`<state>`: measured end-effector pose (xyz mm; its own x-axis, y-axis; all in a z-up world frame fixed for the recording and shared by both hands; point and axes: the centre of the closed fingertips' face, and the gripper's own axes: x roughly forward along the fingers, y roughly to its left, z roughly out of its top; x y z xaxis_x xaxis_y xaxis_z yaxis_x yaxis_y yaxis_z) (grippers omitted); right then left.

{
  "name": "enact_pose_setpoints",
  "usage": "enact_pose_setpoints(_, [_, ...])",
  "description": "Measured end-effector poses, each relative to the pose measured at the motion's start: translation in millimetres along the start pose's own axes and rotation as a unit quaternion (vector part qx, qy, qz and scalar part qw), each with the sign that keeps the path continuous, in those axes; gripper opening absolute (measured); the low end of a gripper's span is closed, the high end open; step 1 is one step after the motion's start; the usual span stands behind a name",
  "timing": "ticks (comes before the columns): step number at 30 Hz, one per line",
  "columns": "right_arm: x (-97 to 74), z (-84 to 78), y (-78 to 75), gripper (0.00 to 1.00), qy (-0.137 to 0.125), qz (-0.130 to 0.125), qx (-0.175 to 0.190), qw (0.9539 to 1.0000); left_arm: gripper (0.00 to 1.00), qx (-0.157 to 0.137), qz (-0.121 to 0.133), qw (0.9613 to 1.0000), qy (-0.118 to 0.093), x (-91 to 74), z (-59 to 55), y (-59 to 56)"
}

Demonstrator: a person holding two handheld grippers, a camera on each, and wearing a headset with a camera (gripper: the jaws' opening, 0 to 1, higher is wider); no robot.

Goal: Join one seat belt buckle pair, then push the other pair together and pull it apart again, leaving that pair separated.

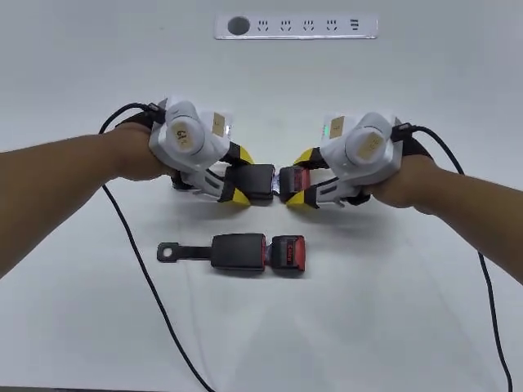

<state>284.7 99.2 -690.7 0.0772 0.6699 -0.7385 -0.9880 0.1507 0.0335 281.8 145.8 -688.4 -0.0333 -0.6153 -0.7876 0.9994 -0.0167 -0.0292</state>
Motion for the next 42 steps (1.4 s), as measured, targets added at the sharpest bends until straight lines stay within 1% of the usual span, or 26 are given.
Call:
enact_pose_setpoints(2, [0.2, -0.5, -1.1, 0.34, 0.002, -0.001, -0.002, 1.0, 0.35, 0.001, 0.0, 1.0, 0.002, 0.0, 0.0, 0.2])
enact_pose_setpoints(8, [0.4, 0.3, -1.0, 0.34, -0.003, 0.0, 0.001, 1.0, 0.35, -0.003, 0.001, 1.0, -0.001, -0.2, -0.4, 0.7])
enact_pose_setpoints(15, [-0.8, 1.7, 0.2, 0.34, -0.012, 0.001, 0.004, 0.9999, 0.35, -0.021, 0.011, 0.9996, -0.018, -0.4, -0.9, 1.9])
enact_pose_setpoints(23, [-0.1, 0.3, -1.1, 0.34, -0.015, 0.001, 0.006, 0.9999, 0.35, -0.02, 0.01, 0.9996, -0.019, -0.8, 1.7, 0.4])
enact_pose_setpoints(27, [-2.0, -3.3, -1.0, 0.34, -0.012, 0.0, 0.006, 0.9999, 0.35, -0.021, 0.01, 0.9996, -0.019, -0.7, 0.5, 1.2])
enact_pose_setpoints(32, [-4.2, -5.2, -1.4, 0.34, -0.016, -0.001, 0.009, 0.9998, 0.35, -0.022, 0.01, 0.9996, -0.018, -0.3, 0.0, 0.9])
enact_pose_setpoints(35, [-8.1, -9.7, -2.4, 0.34, -0.014, 0.001, 0.005, 0.9999, 0.35, -0.023, 0.01, 0.9995, -0.019, -0.7, -0.8, 0.9])
enact_pose_setpoints(38, [-10.0, -10.7, -0.4, 0.34, -0.022, -0.001, 0.011, 0.9997, 0.35, -0.025, 0.012, 0.9994, -0.02, -0.7, -0.6, 0.9])
enact_pose_setpoints(42, [-9.9, -10.2, -1.1, 0.34, -0.025, -0.002, 0.013, 0.9996, 0.35, -0.026, 0.013, 0.9994, -0.019, -0.9, 0.5, 0.1])
